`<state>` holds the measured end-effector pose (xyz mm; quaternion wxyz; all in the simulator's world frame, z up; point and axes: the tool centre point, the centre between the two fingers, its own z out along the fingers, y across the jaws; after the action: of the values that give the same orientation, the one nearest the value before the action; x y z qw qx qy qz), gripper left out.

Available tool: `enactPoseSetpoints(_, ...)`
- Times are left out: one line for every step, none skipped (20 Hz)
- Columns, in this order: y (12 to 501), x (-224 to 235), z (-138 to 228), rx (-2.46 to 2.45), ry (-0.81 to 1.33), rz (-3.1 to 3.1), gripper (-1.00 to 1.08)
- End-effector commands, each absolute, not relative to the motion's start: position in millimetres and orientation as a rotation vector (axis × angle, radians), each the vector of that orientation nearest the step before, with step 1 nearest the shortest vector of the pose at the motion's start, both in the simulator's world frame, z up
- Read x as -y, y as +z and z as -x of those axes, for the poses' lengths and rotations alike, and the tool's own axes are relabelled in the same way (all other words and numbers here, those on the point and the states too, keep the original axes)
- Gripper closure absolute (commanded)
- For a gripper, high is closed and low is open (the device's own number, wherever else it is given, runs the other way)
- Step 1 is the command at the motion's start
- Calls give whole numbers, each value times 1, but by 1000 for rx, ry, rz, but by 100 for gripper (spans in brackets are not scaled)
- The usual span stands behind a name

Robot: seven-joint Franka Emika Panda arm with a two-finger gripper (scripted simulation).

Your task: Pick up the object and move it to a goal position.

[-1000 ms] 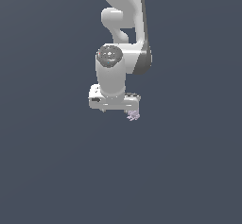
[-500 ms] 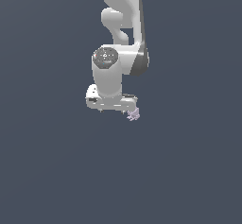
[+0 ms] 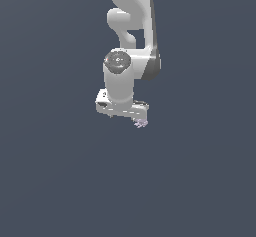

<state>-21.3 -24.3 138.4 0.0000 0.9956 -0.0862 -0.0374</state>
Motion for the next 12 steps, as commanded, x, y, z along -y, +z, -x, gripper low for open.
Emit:
enactPoseSetpoints(136, 18, 23, 324, -111, -3121, -92)
enactPoseSetpoints(134, 15, 24, 350, -108, -3118, -92)
enactPoseSetpoints(133, 12, 25, 376, -105, -3115, -92)
enactPoseSetpoints(131, 9, 26, 405, -101, -3111, -92)
enactPoseSetpoints(130, 6, 28, 435, -98, -3106, -92)
enactPoseSetpoints(128, 2, 29, 466, -94, -3101, -92)
enactPoseSetpoints(127, -1, 30, 498, -90, -3096, -92)
enactPoseSetpoints(125, -5, 32, 530, -86, -3090, -92)
enactPoseSetpoints(124, -8, 33, 562, -82, -3084, -92)
enactPoseSetpoints(122, -12, 35, 594, -78, -3078, -92)
enactPoseSetpoints(121, -15, 36, 626, -74, -3071, -92)
enactPoseSetpoints(119, -19, 38, 658, -70, -3064, -92)
